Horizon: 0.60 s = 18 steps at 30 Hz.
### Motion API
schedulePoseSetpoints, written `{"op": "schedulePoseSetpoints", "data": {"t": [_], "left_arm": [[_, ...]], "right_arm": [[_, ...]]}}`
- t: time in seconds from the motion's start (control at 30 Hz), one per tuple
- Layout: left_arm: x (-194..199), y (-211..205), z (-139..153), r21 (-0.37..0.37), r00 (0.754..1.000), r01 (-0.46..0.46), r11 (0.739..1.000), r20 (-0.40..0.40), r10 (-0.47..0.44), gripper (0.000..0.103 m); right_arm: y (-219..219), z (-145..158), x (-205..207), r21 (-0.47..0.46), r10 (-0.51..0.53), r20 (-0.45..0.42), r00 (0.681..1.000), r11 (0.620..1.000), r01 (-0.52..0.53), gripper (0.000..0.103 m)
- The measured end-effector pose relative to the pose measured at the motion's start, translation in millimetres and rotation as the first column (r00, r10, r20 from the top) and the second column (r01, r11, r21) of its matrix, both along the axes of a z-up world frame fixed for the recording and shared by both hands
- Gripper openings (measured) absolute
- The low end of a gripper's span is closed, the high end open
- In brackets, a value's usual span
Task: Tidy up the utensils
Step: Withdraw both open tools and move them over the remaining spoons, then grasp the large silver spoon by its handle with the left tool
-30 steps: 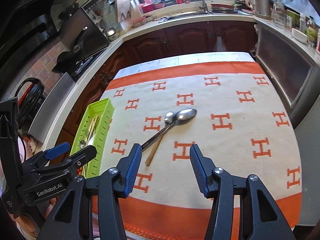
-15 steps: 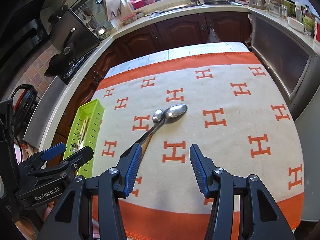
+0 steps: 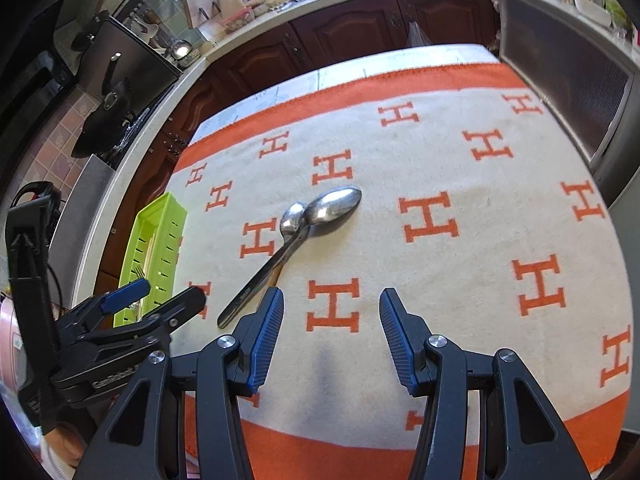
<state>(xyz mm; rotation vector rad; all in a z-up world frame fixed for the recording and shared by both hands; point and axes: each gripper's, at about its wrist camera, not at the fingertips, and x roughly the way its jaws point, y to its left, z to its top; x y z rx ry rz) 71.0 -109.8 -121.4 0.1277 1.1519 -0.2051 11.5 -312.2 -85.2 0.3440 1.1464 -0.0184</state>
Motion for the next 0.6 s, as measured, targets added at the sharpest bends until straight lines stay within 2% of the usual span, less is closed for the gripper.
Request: {"op": "schedulePoseSetpoints", "data": {"t": [0.27, 0.43, 0.57, 0.6], "left_arm": [[24.2, -26.7, -28.0, -0.024, 0.991, 0.121, 0.992, -0.052, -0.122, 0.091], [35.5, -42.8, -40.3, 0.007, 0.991, 0.126, 0.992, -0.053, -0.125, 0.080], [34.9, -59.7, -48.7, 0.080, 0.987, 0.159, 0.984, -0.034, -0.157, 0.072], [34.5, -64.2, -50.5, 0.100, 0.986, 0.165, 0.981, -0.024, -0.164, 0.067]], "right_arm": [[-10.6, -21.5, 8.7, 0.023, -0.023, -0.029, 0.999, 0.999, 0.024, 0.051], [-16.0, -27.8, 9.3, 0.033, -0.036, -0.035, 0.999, 0.999, 0.037, 0.051], [-19.0, -30.1, 7.7, 0.043, -0.046, -0.038, 0.998, 0.998, 0.047, 0.051], [-20.7, -31.0, 7.0, 0.047, -0.049, -0.041, 0.998, 0.998, 0.051, 0.051]]}}
